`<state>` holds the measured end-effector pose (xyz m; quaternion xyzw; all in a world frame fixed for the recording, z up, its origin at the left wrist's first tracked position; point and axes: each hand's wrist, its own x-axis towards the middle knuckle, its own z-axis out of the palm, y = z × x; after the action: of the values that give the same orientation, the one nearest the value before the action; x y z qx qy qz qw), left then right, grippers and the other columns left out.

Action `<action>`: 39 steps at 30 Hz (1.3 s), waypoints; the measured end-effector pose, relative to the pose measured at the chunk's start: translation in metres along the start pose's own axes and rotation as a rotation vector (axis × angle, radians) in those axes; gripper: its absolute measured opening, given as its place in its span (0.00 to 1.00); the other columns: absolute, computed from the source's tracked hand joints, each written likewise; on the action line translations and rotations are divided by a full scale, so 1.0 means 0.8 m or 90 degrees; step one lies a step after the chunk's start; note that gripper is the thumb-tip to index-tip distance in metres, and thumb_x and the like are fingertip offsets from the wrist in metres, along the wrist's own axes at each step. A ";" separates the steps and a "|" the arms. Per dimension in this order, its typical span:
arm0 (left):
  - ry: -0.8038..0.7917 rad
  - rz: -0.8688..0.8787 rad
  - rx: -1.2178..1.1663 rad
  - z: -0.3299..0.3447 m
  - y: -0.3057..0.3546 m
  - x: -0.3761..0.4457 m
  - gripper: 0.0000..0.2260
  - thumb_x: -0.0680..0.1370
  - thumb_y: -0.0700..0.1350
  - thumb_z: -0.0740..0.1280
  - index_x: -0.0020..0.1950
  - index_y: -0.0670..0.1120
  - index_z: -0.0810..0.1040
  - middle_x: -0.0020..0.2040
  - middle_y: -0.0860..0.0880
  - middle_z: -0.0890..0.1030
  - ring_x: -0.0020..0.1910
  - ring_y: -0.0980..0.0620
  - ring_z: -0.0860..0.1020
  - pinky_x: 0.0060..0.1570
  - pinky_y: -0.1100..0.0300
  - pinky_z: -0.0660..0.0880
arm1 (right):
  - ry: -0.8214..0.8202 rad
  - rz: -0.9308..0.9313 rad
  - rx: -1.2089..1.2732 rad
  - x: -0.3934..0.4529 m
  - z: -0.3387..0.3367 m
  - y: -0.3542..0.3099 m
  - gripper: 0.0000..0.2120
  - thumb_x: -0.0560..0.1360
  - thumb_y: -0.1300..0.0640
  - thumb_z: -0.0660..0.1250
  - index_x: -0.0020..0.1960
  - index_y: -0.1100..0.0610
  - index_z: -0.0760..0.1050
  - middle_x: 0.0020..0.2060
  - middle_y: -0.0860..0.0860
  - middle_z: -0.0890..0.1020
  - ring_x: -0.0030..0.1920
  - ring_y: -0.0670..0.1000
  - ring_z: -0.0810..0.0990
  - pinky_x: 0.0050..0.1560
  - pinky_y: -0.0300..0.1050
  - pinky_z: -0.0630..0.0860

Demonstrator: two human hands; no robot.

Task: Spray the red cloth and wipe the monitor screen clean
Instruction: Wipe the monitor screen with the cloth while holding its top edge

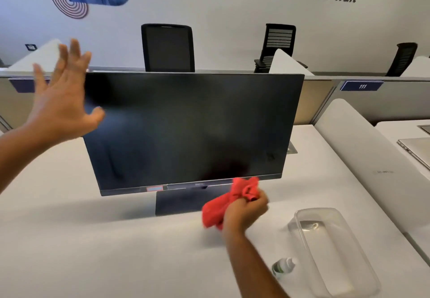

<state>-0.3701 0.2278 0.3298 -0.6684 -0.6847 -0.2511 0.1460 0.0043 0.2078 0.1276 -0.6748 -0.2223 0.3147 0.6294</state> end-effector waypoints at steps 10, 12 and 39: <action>-0.092 0.068 0.131 0.000 0.090 0.014 0.38 0.80 0.68 0.52 0.84 0.48 0.50 0.85 0.51 0.51 0.83 0.51 0.47 0.76 0.40 0.31 | -0.013 -0.005 -0.068 0.068 0.017 0.001 0.17 0.88 0.52 0.61 0.75 0.55 0.73 0.64 0.55 0.76 0.63 0.60 0.81 0.67 0.57 0.80; -0.103 0.059 0.106 -0.001 0.096 0.016 0.41 0.77 0.70 0.52 0.84 0.49 0.52 0.84 0.51 0.54 0.84 0.49 0.48 0.77 0.39 0.34 | -0.030 0.015 -0.019 0.042 0.021 0.011 0.09 0.88 0.51 0.61 0.64 0.48 0.77 0.55 0.39 0.79 0.55 0.47 0.83 0.58 0.36 0.80; -0.191 0.008 0.131 -0.022 0.110 0.023 0.36 0.82 0.63 0.55 0.84 0.45 0.51 0.84 0.45 0.54 0.83 0.40 0.51 0.81 0.45 0.46 | -0.597 -0.095 -0.401 -0.306 0.138 0.044 0.29 0.86 0.54 0.64 0.84 0.49 0.60 0.74 0.47 0.71 0.75 0.54 0.72 0.77 0.52 0.71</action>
<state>-0.2864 0.2324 0.3672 -0.6840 -0.7168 -0.0764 0.1115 -0.2492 0.1122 0.1271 -0.6008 -0.6079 0.4538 0.2520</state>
